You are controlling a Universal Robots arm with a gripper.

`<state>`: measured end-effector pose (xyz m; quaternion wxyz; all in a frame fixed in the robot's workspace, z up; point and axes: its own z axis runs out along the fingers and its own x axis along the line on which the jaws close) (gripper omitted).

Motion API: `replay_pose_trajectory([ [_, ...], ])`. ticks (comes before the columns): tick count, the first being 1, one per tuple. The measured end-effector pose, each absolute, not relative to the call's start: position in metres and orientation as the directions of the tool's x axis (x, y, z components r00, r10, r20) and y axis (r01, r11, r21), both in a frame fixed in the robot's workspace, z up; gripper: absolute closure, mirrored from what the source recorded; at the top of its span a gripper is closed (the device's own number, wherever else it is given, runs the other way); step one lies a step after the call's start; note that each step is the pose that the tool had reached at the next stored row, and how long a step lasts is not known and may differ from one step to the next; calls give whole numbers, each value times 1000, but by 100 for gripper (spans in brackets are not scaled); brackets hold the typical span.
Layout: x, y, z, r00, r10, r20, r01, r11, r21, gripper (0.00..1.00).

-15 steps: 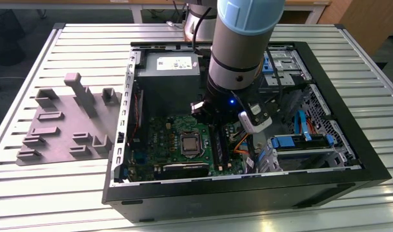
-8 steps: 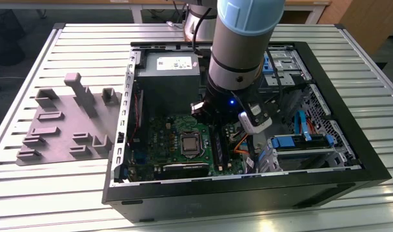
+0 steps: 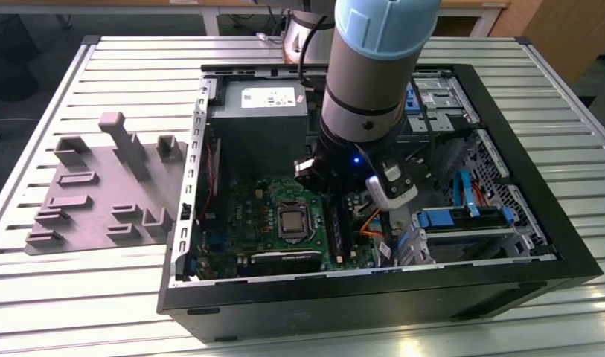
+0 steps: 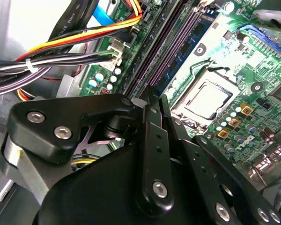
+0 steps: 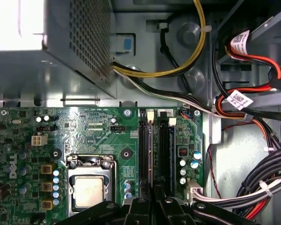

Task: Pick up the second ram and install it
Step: 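Insert the second ram into the second slot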

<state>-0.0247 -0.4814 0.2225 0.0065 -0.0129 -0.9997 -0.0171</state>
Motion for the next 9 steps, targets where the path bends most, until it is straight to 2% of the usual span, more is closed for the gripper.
replay_pose_trajectory([
  [9,-25,-481,220,-1000,26,13,27,999,34,86],
])
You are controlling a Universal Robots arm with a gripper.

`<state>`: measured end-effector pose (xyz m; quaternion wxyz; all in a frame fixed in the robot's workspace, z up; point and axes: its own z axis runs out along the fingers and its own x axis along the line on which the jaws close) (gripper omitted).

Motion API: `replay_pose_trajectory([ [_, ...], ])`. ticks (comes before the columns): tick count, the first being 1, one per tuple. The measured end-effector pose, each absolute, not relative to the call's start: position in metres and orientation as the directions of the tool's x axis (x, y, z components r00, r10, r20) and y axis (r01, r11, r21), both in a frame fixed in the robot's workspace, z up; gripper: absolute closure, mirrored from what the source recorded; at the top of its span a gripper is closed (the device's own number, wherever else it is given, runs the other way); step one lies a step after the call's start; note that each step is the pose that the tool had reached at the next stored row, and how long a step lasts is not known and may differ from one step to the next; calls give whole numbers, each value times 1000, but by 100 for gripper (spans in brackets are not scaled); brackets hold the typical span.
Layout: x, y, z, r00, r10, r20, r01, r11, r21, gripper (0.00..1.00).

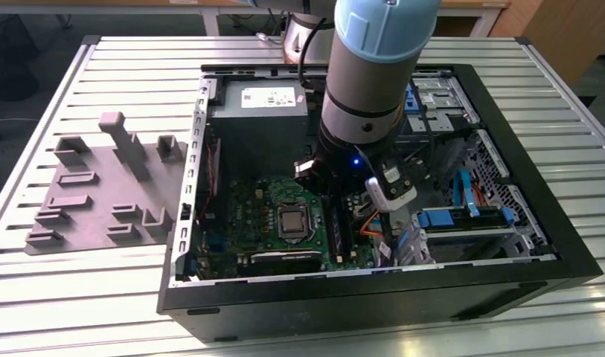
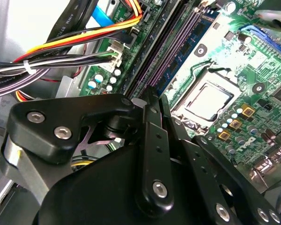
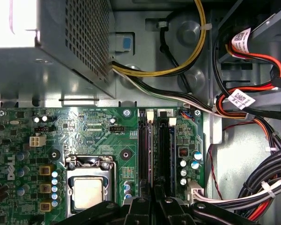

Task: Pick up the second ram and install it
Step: 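Insert the second ram into the second slot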

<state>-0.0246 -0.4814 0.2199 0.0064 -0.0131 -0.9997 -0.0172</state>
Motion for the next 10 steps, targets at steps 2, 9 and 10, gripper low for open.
replay_pose_trajectory([
  [2,-25,-481,220,-1000,26,13,26,999,34,86],
  [9,-25,-481,217,-1000,19,13,20,999,34,86],
  [10,-25,-481,217,-1000,19,13,20,999,34,86],
])
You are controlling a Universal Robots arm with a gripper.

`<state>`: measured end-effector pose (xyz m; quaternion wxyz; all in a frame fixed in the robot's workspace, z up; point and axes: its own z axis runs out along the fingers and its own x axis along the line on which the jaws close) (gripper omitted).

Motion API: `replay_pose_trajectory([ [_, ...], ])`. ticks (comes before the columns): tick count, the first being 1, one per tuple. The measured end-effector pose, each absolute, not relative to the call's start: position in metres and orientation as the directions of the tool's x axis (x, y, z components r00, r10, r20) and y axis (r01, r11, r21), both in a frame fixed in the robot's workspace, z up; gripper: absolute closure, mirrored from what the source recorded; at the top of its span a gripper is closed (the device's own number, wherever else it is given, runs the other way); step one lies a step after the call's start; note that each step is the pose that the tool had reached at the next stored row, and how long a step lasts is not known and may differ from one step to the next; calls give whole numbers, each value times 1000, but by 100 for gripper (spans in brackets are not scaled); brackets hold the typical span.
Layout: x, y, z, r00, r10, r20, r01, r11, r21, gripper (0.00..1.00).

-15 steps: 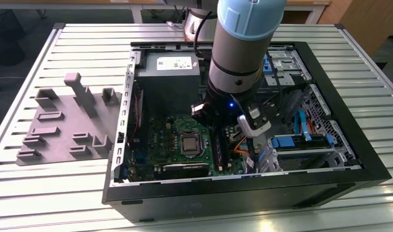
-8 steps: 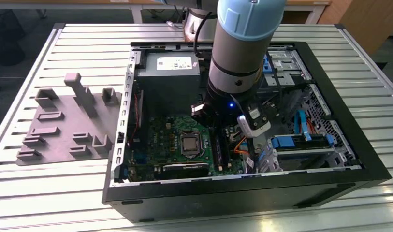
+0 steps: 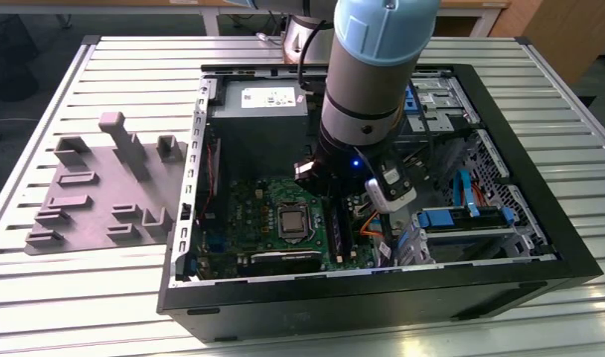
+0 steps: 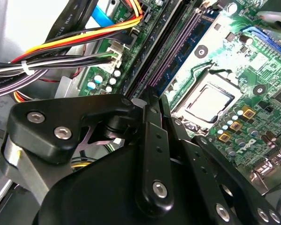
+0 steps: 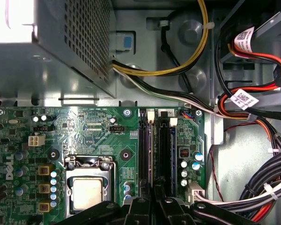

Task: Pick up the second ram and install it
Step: 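Insert the second ram into the second slot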

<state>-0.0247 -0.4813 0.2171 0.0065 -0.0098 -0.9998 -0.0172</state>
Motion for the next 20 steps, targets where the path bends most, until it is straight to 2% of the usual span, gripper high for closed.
replay_pose_trajectory([
  [20,-24,-481,216,-1000,19,15,20,999,34,86],
])
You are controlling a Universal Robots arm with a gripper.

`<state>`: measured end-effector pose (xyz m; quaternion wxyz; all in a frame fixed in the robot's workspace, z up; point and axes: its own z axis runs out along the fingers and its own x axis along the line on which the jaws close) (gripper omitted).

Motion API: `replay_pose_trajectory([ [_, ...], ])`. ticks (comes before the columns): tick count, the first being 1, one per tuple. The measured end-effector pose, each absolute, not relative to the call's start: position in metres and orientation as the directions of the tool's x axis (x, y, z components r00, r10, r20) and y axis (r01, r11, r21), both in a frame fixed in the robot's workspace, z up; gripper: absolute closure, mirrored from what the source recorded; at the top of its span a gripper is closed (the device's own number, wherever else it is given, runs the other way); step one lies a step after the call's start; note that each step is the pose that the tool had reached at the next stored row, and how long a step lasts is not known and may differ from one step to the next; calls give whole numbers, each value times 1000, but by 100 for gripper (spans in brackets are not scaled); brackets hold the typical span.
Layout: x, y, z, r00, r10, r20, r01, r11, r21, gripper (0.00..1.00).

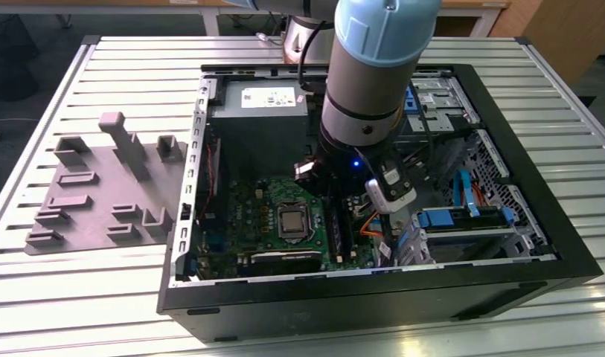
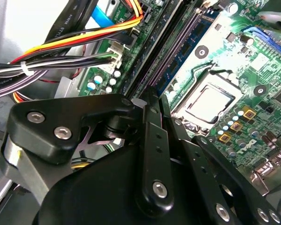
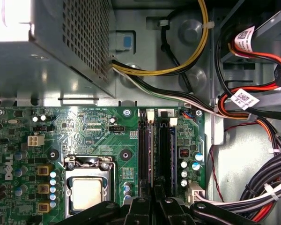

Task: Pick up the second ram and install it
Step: 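Insert the second ram into the second slot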

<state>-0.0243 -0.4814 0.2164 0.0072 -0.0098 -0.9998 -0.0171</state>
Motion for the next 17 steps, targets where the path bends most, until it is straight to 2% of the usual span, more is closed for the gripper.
replay_pose_trajectory([
  [17,-23,-481,218,-1000,19,23,20,999,34,86],
])
